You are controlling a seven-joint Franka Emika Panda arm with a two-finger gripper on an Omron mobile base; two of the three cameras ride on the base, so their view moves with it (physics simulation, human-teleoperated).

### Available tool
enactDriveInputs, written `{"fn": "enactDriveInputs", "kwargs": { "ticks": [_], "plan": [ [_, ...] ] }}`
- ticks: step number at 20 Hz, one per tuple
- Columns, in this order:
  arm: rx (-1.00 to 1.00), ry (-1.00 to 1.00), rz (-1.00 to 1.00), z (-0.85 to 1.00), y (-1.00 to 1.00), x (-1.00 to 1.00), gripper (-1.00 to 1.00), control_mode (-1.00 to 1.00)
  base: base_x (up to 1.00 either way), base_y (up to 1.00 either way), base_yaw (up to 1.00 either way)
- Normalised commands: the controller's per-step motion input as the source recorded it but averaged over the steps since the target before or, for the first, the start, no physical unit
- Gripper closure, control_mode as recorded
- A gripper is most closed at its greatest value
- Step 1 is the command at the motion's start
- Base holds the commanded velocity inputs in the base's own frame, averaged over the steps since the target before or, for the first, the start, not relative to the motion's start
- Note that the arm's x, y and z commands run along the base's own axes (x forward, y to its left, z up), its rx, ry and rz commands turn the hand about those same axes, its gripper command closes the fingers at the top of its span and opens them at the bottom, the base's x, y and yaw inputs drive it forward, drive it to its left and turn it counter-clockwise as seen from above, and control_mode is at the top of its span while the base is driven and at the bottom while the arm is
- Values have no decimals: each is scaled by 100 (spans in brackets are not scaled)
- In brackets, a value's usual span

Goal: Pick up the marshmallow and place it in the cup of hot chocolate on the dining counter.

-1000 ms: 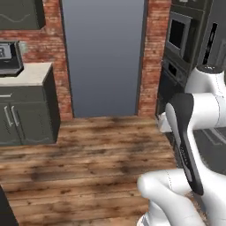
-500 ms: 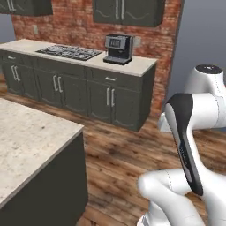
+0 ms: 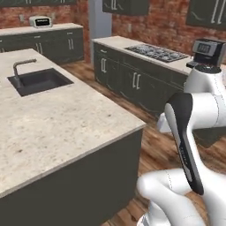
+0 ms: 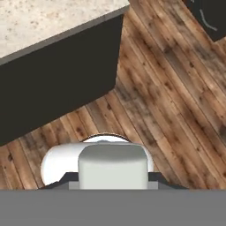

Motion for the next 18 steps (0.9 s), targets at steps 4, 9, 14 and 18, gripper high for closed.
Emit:
{"fn": "enactDriveInputs", "kwargs": {
  "ticks": [4, 9, 14, 18],
  "plan": [
    [0, 0, 0, 0, 0, 0, 100, 100, 33, 0, 68],
    [0, 0, 0, 0, 0, 0, 100, 100, 32, -1, 62],
    [0, 0, 0, 0, 0, 0, 100, 100, 21, 10, 25],
    [0, 0, 0, 0, 0, 0, 100, 100, 7, 69, -1]
  ]
}}
